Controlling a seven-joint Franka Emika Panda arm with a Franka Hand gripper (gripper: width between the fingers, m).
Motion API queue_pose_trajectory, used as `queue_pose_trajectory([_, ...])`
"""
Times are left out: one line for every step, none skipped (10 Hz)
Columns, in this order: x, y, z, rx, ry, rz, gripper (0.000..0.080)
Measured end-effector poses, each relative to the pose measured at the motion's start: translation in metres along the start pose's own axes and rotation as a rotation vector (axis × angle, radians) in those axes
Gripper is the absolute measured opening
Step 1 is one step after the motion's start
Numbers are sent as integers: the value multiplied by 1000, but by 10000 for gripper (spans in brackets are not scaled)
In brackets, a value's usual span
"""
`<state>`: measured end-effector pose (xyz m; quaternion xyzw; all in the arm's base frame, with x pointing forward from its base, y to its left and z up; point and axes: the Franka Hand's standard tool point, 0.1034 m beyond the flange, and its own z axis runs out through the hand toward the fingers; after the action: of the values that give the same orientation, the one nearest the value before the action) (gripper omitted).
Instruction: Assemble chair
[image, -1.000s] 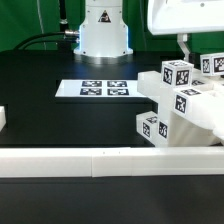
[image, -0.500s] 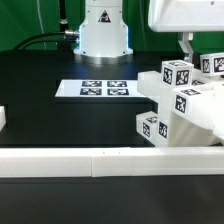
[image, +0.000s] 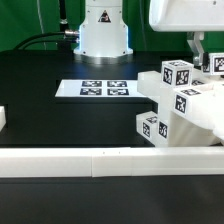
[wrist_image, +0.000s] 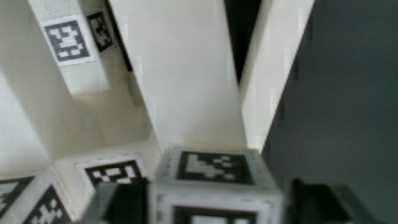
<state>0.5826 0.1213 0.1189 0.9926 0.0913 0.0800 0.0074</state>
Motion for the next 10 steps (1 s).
queue_pose_trajectory([0, 0, 0, 0, 0, 25, 278])
queue_pose_trajectory([0, 0, 0, 0, 0, 24, 282])
queue_pose_trajectory([0, 0, 0, 1, 0, 30, 282])
queue_pose_trajectory([0, -2, 0, 6, 7, 183, 282])
queue_pose_trajectory([-1, -3, 0, 11, 7, 310, 282])
queue_pose_trajectory([0, -3, 0, 19, 7, 423, 282])
queue_pose_trajectory([0, -3, 0, 23, 10, 495, 282])
queue_pose_trajectory([1, -4, 0, 24, 12, 554, 284])
queue_pose_trajectory([1, -4, 0, 28, 10, 629, 284])
queue_pose_trajectory([1, -4, 0, 28, 10, 665, 284])
